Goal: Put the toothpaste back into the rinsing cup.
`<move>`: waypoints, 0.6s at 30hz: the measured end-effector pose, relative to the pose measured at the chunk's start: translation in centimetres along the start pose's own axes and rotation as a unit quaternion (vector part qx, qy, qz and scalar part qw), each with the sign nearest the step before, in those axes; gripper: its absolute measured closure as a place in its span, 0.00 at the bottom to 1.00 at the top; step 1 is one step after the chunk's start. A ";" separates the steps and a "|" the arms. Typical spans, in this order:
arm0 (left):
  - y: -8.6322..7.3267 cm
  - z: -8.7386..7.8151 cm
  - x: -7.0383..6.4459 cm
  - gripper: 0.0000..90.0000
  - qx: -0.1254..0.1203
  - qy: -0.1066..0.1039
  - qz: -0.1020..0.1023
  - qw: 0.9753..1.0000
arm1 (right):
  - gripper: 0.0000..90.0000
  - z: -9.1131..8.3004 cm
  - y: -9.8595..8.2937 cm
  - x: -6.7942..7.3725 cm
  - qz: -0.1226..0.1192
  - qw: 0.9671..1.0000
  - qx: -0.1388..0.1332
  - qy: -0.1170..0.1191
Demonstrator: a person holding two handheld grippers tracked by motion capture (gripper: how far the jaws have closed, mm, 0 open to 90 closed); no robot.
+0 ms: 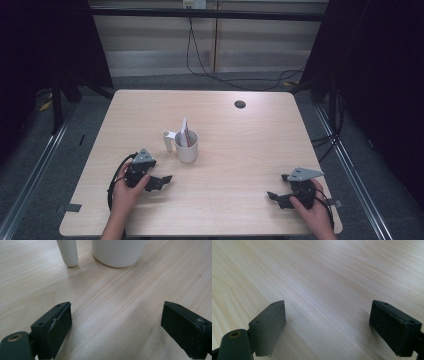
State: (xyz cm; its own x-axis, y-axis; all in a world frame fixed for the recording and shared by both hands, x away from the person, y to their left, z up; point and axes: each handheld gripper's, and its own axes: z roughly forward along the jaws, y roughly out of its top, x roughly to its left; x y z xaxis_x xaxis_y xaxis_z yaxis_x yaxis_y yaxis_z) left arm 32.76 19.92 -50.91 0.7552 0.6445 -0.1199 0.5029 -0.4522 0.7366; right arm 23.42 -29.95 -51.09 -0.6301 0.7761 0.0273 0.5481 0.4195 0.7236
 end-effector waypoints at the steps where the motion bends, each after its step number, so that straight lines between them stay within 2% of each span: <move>1: 0.0 0.0 0.0 0.11 -0.001 0.002 0.001 1.000 | 0.15 0.0 0.0 0.0 0.000 1.000 0.000 0.000; 3: 0.0 0.1 -0.2 0.11 0.000 0.004 0.002 1.000 | 0.15 0.0 0.0 0.0 0.000 1.000 0.000 0.000; 7: 0.0 0.1 -0.4 0.11 0.010 0.013 0.023 1.000 | 0.15 0.0 0.0 0.0 0.000 1.000 0.000 0.000; 9: 0.0 0.2 -0.7 0.11 0.018 0.024 0.049 0.998 | 0.15 0.0 0.0 0.0 0.000 1.000 0.000 0.000; 18: 0.0 0.3 -0.7 0.09 0.018 0.026 0.050 0.998 | 0.15 0.0 0.0 0.0 0.001 1.000 0.000 0.000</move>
State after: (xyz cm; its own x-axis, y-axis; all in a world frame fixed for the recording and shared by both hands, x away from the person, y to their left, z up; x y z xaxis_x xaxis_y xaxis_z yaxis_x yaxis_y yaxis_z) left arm 32.38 19.29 -51.01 0.7802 0.6254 -0.0109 0.4411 -0.5377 0.7185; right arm 23.41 -29.94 -51.08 -0.6290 0.7769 0.0281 0.5494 0.4187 0.7230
